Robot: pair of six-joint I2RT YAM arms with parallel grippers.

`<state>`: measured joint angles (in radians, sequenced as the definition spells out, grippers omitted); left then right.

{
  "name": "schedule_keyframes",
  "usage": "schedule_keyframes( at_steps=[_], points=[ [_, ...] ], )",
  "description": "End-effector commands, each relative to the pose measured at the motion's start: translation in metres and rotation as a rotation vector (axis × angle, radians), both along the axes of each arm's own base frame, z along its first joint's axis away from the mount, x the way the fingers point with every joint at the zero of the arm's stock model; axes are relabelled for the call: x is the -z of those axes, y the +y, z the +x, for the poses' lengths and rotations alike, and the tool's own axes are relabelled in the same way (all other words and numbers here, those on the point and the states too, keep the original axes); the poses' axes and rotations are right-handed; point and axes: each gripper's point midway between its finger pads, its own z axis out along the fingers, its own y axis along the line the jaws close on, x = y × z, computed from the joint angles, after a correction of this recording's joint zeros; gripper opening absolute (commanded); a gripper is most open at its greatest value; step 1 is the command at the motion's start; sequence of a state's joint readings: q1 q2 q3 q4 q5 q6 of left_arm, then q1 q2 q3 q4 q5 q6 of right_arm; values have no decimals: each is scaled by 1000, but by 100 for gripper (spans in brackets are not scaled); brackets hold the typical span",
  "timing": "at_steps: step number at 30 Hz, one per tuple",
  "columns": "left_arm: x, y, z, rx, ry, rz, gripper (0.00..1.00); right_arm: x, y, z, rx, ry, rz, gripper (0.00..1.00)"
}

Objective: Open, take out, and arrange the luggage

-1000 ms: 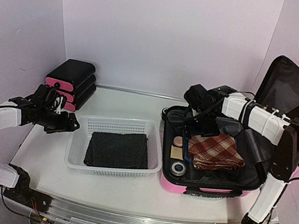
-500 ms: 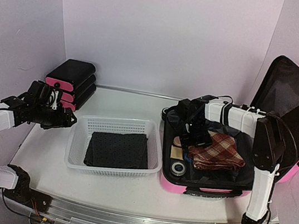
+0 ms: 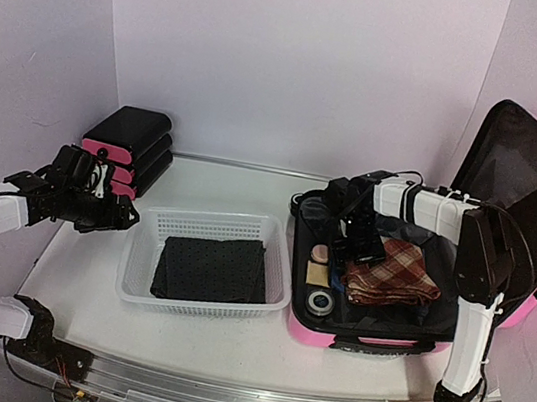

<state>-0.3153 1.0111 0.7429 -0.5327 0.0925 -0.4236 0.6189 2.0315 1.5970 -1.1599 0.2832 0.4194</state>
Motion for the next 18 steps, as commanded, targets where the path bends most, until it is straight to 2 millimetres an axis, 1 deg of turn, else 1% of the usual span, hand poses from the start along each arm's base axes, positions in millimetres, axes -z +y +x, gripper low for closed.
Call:
schedule_keyframes(
  at_steps=[1, 4, 10, 11, 14, 18],
  points=[
    [-27, -8, 10, 22, -63, -28, 84, 4, -2, -2, 6, 21, 5, 69],
    [-28, -8, 10, 24, -65, -32, 84, 7, 2, -2, 2, 34, 26, 70],
    [-27, -9, 10, 28, -61, -35, 84, 14, -3, -4, 8, 51, 13, 75],
    [-27, -9, 10, 28, -61, -35, 84, 15, -6, -4, 12, 54, 9, 74],
    [-26, -9, 10, 28, -58, -34, 84, 16, -11, -4, 22, 57, 5, 69],
    [-25, -10, 10, 30, -54, -34, 84, 17, -17, -4, 30, 60, 0, 69]
  ],
)
